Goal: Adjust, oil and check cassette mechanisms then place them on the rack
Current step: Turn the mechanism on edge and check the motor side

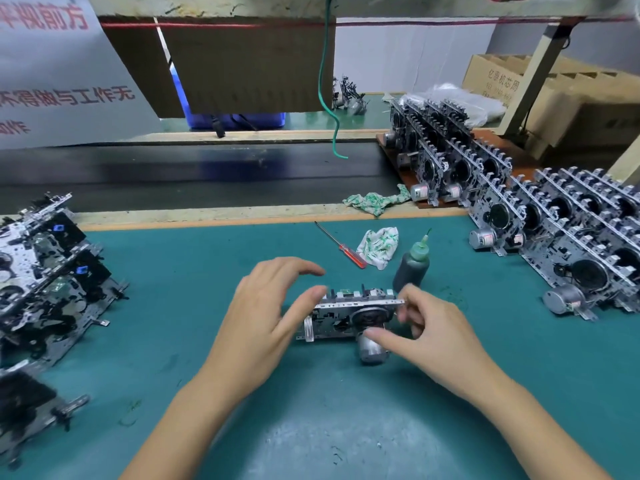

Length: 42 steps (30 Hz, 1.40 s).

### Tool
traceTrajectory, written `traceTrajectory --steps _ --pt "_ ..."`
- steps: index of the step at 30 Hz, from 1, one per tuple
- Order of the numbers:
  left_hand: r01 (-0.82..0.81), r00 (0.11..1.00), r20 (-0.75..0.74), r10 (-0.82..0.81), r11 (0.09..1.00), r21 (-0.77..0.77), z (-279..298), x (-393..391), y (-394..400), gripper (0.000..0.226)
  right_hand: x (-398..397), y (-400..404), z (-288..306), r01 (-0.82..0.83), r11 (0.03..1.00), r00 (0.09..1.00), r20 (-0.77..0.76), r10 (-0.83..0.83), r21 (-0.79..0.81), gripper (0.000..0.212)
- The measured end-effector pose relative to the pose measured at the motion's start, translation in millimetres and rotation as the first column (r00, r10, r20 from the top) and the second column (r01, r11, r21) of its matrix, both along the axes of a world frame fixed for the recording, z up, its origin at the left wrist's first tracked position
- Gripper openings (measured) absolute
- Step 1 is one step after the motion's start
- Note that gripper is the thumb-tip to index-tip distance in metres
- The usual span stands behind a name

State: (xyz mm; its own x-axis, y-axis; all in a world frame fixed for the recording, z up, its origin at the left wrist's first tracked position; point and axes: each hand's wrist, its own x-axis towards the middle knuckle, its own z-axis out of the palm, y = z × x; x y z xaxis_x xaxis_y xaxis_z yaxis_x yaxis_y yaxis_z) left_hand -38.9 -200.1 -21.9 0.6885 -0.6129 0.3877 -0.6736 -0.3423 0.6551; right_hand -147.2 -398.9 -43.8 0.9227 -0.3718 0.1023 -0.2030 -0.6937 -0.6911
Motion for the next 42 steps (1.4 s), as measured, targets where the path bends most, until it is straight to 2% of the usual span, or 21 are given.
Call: traceTrajectory --steps 2,6,8,17,25,40,42 --pt "0.093 0.995 -0.035 -0.093 0.996 0.0 0.4 2.3 -8.5 0.029 3.0 -0.2 -3.7 0.018 0.999 0.999 -0.029 -0.019 -0.033 0.051" --pt "0.203 0.974 -0.098 -0.205 0.979 -0.035 -8.9 1.8 -21.7 0.021 9.3 -1.1 -6.6 -0.094 0.975 0.99 0.125 0.07 0.2 0.033" --pt "0.222 0.967 -0.114 -0.229 0.972 -0.075 -13.3 1.6 -24.3 0.021 10.7 -2.6 -8.2 -0.142 0.96 0.983 0.145 0.109 0.243 0.03" --pt "0.221 0.955 -0.177 -0.238 0.969 -0.111 -16.8 5.2 -27.0 0.025 14.0 -3.6 -7.8 -0.184 0.888 0.97 0.222 0.096 0.422 0.036" --pt "0.273 0.92 -0.255 -0.299 0.953 -0.13 -11.8 5.0 -26.0 0.024 14.2 -0.3 -8.3 -0.191 0.896 0.967 0.236 0.1 0.401 0.034" --pt "0.254 0.91 -0.31 -0.277 0.961 -0.113 -9.6 5.8 -30.7 0.026 14.7 -1.9 -10.7 -0.199 0.868 0.967 0.234 0.099 0.456 0.031" --pt "0.253 0.912 -0.306 -0.273 0.962 -0.105 -11.2 5.3 -29.3 0.03 10.8 1.0 -10.2 -0.182 0.904 0.971 0.219 0.102 0.386 0.031"
